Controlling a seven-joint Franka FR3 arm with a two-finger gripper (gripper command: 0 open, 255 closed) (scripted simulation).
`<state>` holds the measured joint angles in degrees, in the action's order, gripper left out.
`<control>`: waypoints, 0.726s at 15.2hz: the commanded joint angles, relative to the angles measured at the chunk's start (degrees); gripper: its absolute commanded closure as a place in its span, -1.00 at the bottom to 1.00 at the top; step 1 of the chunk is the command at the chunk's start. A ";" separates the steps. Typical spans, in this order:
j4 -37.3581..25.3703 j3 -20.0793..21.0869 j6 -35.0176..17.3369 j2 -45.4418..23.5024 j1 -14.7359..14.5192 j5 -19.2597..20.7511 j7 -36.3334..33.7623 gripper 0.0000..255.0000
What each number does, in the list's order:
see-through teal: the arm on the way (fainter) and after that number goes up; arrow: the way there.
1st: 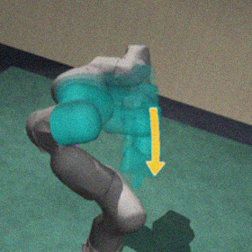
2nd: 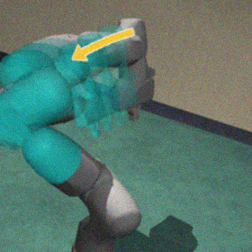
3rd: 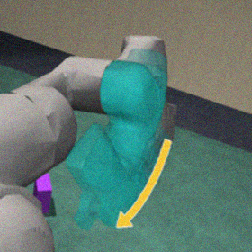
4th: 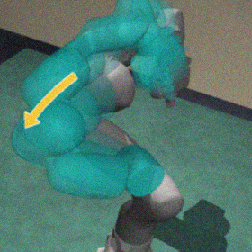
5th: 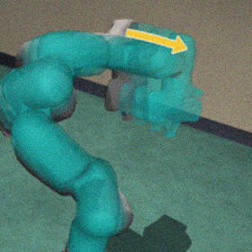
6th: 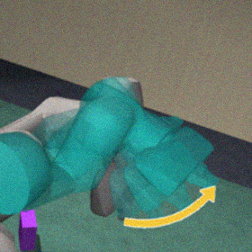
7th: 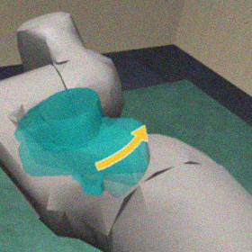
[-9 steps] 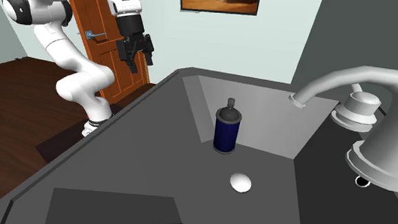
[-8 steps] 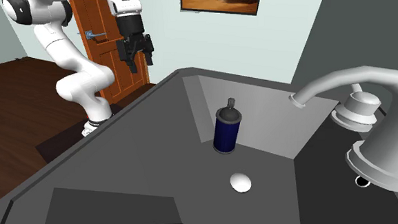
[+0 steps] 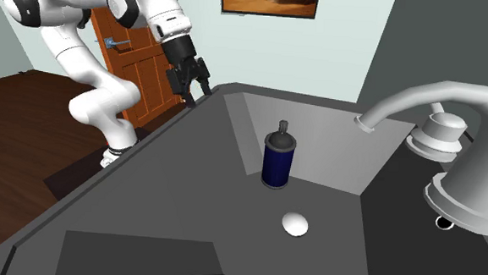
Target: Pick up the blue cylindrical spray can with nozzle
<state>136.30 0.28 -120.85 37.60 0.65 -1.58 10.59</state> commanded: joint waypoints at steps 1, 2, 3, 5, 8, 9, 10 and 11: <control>0.87 -0.60 -7.12 -2.60 -0.32 -0.66 0.84 -1.00; 1.00 -0.87 -10.32 -4.00 -0.56 -1.05 1.23 -1.00; 1.02 -1.14 -13.47 -5.48 -0.83 -1.50 1.66 -1.00; 0.69 -1.77 -19.64 -8.65 -1.52 -2.55 2.68 -1.00; -0.68 -2.97 -28.38 -13.81 -2.97 -4.71 4.74 -1.00; -1.38 -3.47 -31.14 -15.61 -3.61 -5.66 5.62 -1.00; -2.19 -4.06 -33.80 -17.44 -4.36 -6.73 6.63 -1.00; -3.12 -4.71 -36.37 -19.29 -5.21 -7.99 7.80 -1.00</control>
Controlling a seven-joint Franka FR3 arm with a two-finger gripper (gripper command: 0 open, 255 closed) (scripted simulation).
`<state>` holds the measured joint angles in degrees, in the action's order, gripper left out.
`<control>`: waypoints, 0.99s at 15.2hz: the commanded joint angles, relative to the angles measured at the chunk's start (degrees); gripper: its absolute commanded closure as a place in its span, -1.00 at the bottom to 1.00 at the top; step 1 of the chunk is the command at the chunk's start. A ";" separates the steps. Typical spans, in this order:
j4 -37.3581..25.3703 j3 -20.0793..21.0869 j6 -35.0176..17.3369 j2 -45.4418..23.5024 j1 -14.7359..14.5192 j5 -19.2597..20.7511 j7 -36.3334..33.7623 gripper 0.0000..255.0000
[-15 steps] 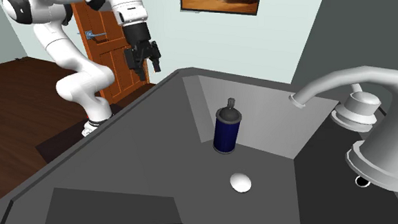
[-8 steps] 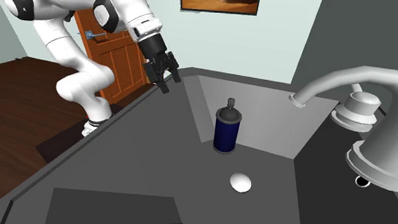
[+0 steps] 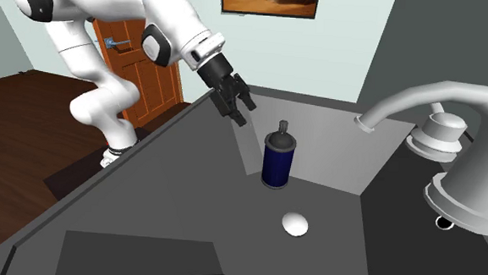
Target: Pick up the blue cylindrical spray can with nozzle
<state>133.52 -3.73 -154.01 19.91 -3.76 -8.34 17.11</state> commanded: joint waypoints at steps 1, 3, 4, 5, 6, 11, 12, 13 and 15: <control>-1.39 -1.42 -5.66 -3.47 -1.76 -2.74 2.65 -1.00; -3.87 -3.28 -10.20 -7.23 -4.21 -6.60 6.17 -1.00; -5.33 -4.37 -12.25 -9.12 -5.67 -9.17 8.48 -1.00; -6.94 -5.53 -14.14 -11.02 -7.26 -12.29 11.28 -1.00; -8.75 -6.73 -15.82 -12.94 -8.93 -16.11 14.67 -1.00; -8.31 -8.25 -19.02 -15.02 -11.47 -23.51 21.39 -1.00; -8.06 -8.53 -19.61 -15.37 -11.99 -25.18 22.91 -1.00; -7.86 -8.83 -20.18 -15.73 -12.53 -26.99 24.56 -1.00; -7.62 -9.28 -21.03 -16.33 -13.40 -30.17 27.45 -1.00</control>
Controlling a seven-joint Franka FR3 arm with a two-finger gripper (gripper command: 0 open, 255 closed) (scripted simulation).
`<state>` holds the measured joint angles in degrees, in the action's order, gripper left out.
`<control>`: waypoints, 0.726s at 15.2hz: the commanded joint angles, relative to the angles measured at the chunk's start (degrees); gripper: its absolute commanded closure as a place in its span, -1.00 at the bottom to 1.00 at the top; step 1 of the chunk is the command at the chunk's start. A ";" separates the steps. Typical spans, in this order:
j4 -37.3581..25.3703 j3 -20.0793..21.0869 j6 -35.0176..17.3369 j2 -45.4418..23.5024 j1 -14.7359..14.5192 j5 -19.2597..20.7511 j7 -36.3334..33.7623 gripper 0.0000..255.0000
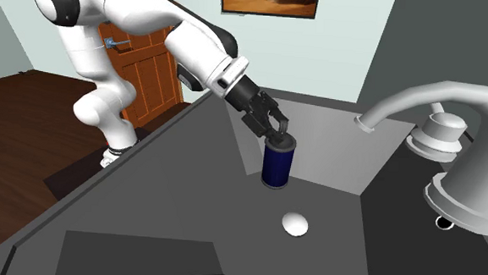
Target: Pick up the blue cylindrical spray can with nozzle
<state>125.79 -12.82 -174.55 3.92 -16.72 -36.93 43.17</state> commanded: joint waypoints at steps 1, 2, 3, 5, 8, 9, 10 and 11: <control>0.11 -0.18 -0.49 -0.34 -0.43 -1.58 1.38 -1.00; 0.10 -0.07 -0.47 -0.30 -0.35 -1.13 0.93 1.00; 0.08 -0.06 -0.44 -0.29 -0.33 -1.04 0.84 1.00; 0.17 -0.09 -0.46 -0.23 -0.35 -1.16 0.98 1.00; 0.14 -0.05 -0.45 -0.24 -0.31 -0.98 0.79 1.00; 0.18 -0.04 -0.47 -0.22 -0.32 -1.00 0.81 1.00; 0.17 -0.08 -0.47 -0.24 -0.34 -1.13 0.94 1.00; 0.11 -0.18 -0.49 -0.34 -0.43 -1.58 1.38 1.00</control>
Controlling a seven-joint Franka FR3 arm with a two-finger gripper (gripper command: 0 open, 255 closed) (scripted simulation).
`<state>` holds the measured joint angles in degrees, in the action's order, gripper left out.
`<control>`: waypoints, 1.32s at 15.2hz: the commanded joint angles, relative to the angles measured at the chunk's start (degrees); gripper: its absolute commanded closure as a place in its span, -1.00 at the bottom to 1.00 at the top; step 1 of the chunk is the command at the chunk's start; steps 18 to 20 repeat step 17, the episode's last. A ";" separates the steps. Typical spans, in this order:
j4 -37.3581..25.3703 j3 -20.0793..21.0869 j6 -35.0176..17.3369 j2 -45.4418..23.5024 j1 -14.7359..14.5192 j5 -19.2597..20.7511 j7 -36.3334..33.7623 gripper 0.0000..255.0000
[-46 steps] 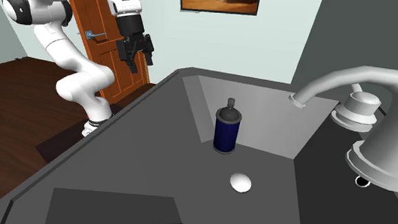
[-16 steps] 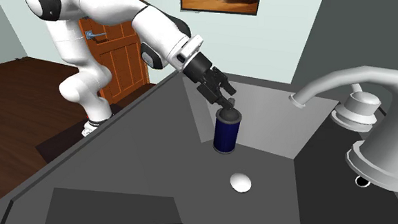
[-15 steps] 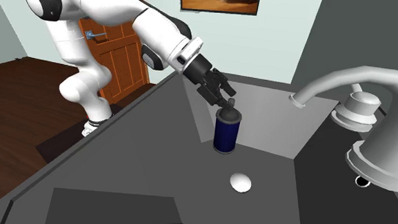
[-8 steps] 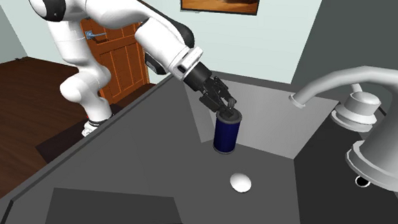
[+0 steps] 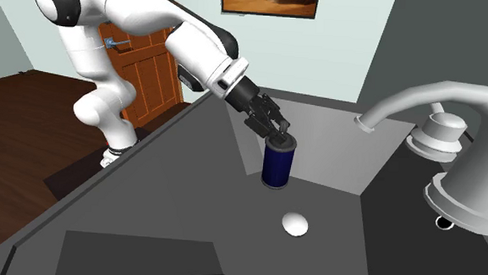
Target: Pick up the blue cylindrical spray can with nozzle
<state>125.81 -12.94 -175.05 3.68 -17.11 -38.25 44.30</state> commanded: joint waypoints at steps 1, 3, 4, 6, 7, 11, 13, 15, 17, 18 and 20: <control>-0.05 0.19 0.54 0.28 0.48 1.81 -1.62 1.00; -0.46 0.74 1.67 1.01 1.52 5.47 -4.95 1.00; -0.72 1.01 2.27 1.35 2.02 7.08 -6.42 1.00; -1.35 1.52 3.52 1.98 2.94 9.94 -9.03 1.00; -1.71 1.72 4.16 2.27 3.32 11.21 -10.20 1.00; -3.38 2.55 6.84 3.30 4.78 15.36 -14.05 1.00; -4.35 2.93 8.22 3.74 5.41 17.00 -15.59 1.00; -5.39 3.23 9.63 4.12 5.94 18.43 -16.95 1.00; -5.46 3.26 9.74 4.15 5.98 18.54 -17.05 1.00; -5.46 3.26 9.74 4.15 5.98 18.54 -17.05 1.00; -5.46 3.26 9.74 4.15 5.98 18.54 -17.05 1.00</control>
